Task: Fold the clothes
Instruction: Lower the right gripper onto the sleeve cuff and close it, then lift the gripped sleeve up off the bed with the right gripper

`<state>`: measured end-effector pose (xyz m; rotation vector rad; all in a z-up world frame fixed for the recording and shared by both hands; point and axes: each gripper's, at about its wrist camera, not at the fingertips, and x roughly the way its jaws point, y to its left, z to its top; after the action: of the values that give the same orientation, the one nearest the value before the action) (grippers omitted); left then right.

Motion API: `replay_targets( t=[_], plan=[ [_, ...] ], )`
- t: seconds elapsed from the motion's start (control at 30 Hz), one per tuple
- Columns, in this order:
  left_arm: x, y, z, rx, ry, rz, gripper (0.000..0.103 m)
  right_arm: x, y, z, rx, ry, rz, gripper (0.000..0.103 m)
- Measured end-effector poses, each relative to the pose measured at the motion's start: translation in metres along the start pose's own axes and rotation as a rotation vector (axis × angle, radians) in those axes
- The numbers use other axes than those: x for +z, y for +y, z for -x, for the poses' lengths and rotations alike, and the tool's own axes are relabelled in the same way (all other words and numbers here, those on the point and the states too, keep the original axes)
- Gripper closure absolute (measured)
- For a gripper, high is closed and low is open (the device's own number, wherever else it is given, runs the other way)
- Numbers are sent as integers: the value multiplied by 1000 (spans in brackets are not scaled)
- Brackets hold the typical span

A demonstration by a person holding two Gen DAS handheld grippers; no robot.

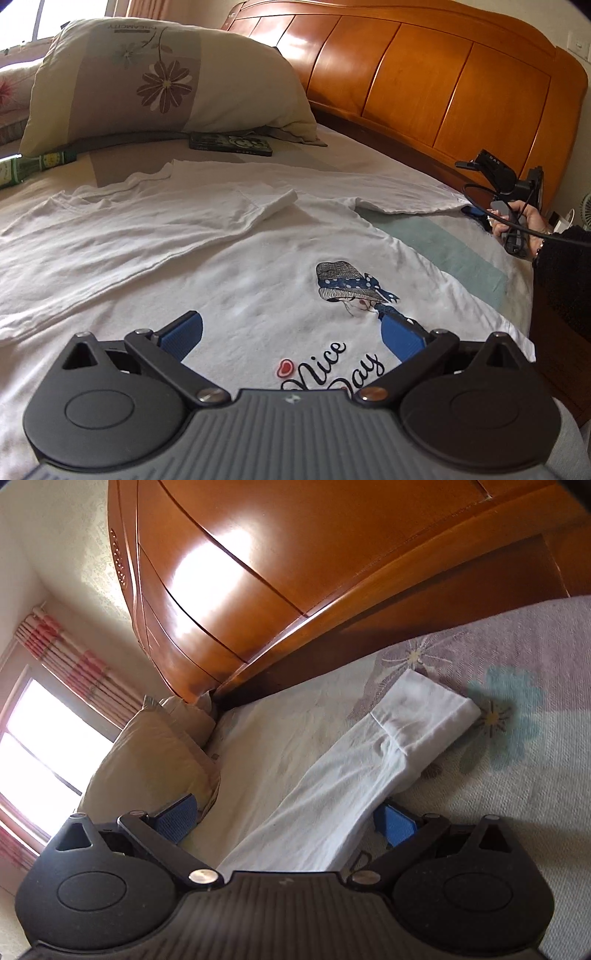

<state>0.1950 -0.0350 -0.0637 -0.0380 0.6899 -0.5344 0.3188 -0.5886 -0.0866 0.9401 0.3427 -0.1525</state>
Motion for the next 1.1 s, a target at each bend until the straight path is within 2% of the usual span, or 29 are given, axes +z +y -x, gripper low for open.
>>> replay_targets(
  t=[0.13,0.2,0.27,0.33,0.53,0.63,0.73,1.1],
  plan=[
    [-4,3,1,16,-3,-23,1,-5,10,-10,-51,-13,18,0],
    [-4,7,3,24,-12,-20,1,-15,18,-13,-21,27,34,0],
    [-3,12,4,12,-23,9,1,-24,27,-21,-28,54,133,0],
    [-3,15,4,2,-25,32,1,-24,28,-30,-28,33,178,0],
    [-4,14,4,1,-24,20,1,-8,28,-45,-37,2,137,0],
    [-5,13,3,-17,-16,18,1,-8,25,-40,38,-12,84,0],
    [-4,10,3,-6,26,-32,1,-6,23,-31,136,-32,21,0],
    [2,10,6,28,145,-161,1,-8,81,-19,156,42,119,0]
  ],
)
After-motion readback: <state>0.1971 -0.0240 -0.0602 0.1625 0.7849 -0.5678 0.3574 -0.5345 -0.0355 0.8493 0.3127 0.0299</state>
